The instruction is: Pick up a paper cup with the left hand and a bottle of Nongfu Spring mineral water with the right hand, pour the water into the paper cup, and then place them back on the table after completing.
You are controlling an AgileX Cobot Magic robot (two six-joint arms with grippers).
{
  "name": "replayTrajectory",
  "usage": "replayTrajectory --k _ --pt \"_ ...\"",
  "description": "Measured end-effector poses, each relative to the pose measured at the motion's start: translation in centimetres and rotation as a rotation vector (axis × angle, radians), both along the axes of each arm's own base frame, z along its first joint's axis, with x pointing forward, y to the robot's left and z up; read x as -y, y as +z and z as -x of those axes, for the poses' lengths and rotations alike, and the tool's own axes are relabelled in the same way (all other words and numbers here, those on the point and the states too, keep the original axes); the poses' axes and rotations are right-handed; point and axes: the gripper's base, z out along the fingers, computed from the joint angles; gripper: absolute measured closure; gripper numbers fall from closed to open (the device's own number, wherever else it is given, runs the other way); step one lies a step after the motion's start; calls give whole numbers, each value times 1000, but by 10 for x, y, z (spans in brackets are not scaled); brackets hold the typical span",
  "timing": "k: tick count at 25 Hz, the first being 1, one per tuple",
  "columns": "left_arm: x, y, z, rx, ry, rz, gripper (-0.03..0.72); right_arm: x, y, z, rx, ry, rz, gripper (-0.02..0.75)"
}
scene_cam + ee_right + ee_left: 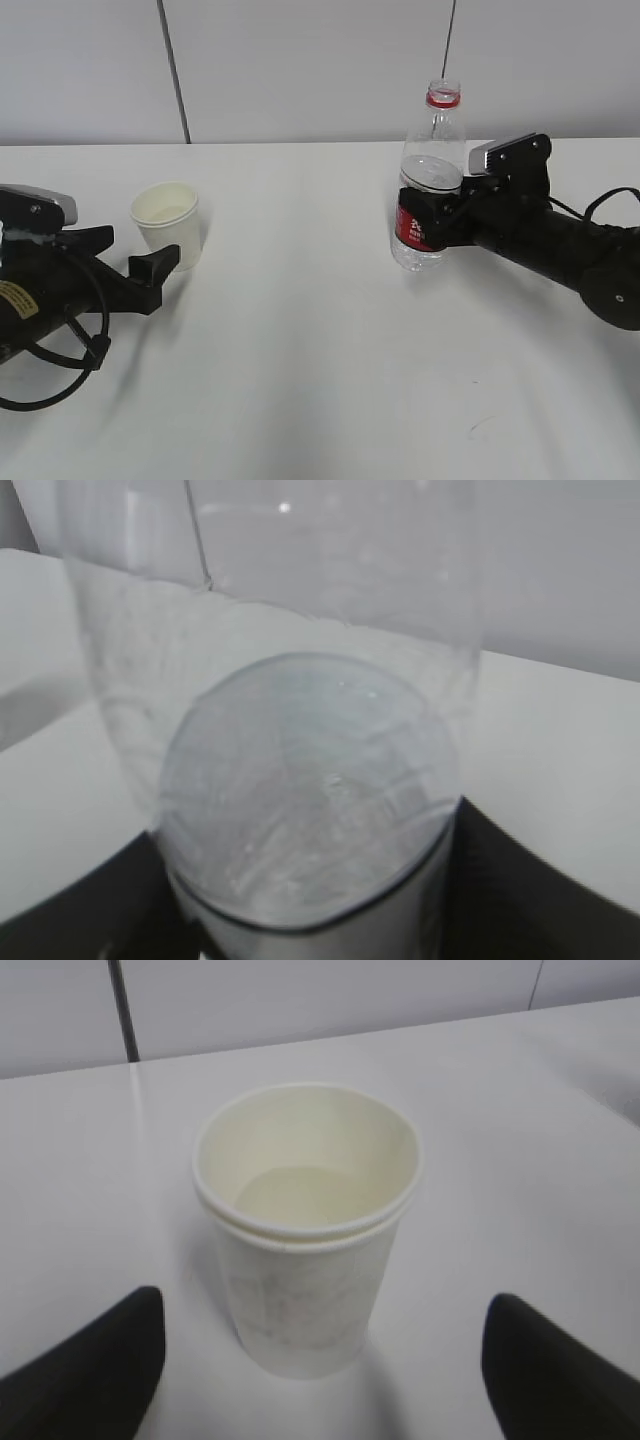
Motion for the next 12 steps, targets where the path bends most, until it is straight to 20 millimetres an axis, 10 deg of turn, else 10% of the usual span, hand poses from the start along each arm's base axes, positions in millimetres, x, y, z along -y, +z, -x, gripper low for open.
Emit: replayTrajectory --k 12 --pt "0 0 0 -1 1 0 101 -1 -6 1 20 7 -32 306"
